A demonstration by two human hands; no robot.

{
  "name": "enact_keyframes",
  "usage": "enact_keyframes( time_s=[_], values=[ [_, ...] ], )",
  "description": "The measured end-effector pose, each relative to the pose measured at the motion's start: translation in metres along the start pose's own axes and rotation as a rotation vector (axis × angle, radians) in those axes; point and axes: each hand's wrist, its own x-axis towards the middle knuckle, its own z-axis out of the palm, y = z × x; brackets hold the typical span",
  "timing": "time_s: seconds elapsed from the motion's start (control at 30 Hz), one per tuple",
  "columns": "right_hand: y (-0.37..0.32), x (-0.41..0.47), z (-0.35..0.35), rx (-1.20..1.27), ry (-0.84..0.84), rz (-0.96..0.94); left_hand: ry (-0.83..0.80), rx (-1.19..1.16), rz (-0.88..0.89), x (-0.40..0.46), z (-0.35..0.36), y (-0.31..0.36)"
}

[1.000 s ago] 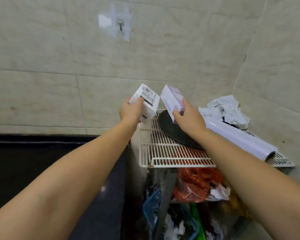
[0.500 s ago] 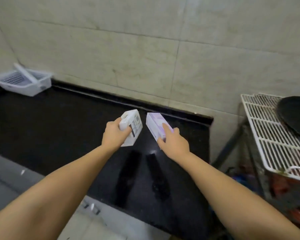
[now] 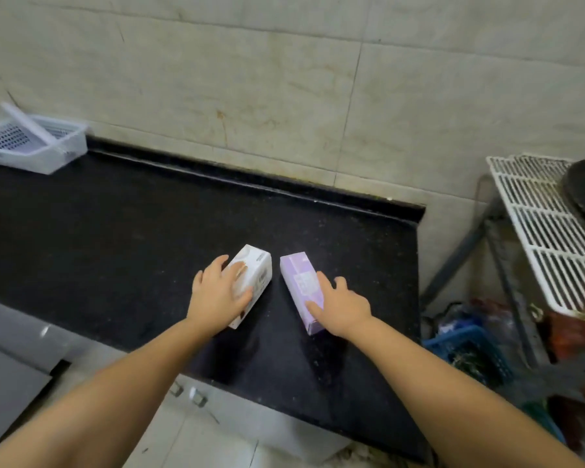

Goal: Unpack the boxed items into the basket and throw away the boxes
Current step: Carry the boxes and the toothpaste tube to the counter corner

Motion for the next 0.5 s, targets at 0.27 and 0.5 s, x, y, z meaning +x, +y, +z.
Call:
enact_keyframes(
  time_s=[0.27,0.5],
  values=[
    [0.112,-0.040,-0.175,0.093,0.499,0.129,0.064,-0.148,0.495,0.088,-0.022,0.201],
    [0.290,-0.125,-0.239,0.007,0.623,0.475,0.053,-0.344,0.957,0.058,-0.002,0.436]
  ],
)
